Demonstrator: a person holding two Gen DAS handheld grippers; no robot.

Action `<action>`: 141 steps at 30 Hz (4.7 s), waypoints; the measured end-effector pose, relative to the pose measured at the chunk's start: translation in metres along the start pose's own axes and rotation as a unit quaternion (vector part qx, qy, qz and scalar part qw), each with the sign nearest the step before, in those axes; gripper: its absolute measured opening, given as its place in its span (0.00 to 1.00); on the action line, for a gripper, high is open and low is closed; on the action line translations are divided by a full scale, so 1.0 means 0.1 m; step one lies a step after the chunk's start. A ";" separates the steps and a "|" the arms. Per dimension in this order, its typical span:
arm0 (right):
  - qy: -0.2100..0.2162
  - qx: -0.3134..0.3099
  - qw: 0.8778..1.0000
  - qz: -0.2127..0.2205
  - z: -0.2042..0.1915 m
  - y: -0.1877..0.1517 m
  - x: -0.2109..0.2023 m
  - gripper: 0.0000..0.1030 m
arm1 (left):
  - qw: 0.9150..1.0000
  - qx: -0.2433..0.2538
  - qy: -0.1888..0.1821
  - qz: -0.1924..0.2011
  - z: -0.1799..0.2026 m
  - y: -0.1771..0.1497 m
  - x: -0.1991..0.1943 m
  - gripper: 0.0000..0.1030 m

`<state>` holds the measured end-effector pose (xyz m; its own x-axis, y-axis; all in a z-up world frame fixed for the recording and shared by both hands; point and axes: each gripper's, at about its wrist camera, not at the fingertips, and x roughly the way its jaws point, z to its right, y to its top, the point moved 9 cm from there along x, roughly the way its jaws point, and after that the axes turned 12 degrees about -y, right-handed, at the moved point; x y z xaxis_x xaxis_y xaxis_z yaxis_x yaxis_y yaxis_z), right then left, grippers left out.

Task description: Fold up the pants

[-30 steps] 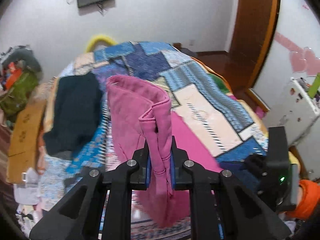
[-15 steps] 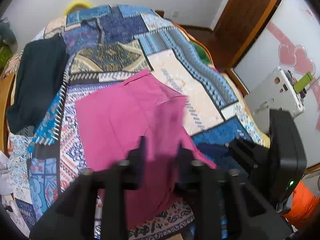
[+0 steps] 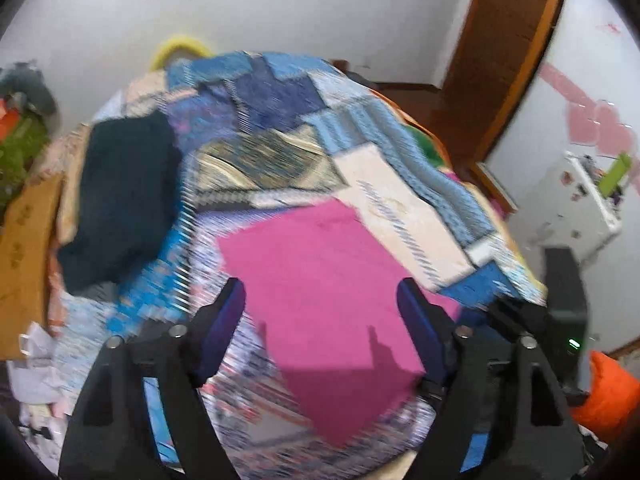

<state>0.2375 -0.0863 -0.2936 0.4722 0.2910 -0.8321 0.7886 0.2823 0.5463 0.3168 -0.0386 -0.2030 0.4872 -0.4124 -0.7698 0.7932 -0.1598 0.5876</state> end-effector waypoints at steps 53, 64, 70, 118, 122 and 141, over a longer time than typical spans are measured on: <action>-0.028 0.045 0.999 0.010 0.34 0.17 -0.05 0.67 | 0.988 -0.012 0.118 -0.097 -1.05 -0.95 0.12 0.86; 0.006 0.053 0.998 -0.030 0.32 0.29 0.17 0.37 | 0.995 -0.045 0.065 -0.067 -0.99 -1.05 0.07 0.31; -0.002 0.019 0.999 -0.037 0.31 0.19 0.23 0.27 | 0.994 -0.062 0.075 -0.054 -1.05 -1.12 0.04 0.17; 0.011 0.011 0.998 -0.061 0.37 0.99 0.90 0.37 | 0.995 -0.019 0.036 -0.093 -1.15 -0.28 0.82 0.32; 0.007 -0.015 0.998 -0.062 0.30 0.96 0.98 0.24 | 0.995 -0.003 0.055 -0.089 -1.14 -0.30 0.81 0.31; -0.035 -0.036 0.996 -0.077 0.33 0.84 0.86 0.45 | 0.993 -0.075 0.047 -0.082 -1.17 -0.42 0.65 0.36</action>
<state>0.3574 -0.0679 -0.3224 0.3762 0.1753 -0.9098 0.8245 0.3847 0.4150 0.3579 0.0461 -0.3066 0.3736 -0.3049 -0.8761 0.9065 -0.0804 0.4146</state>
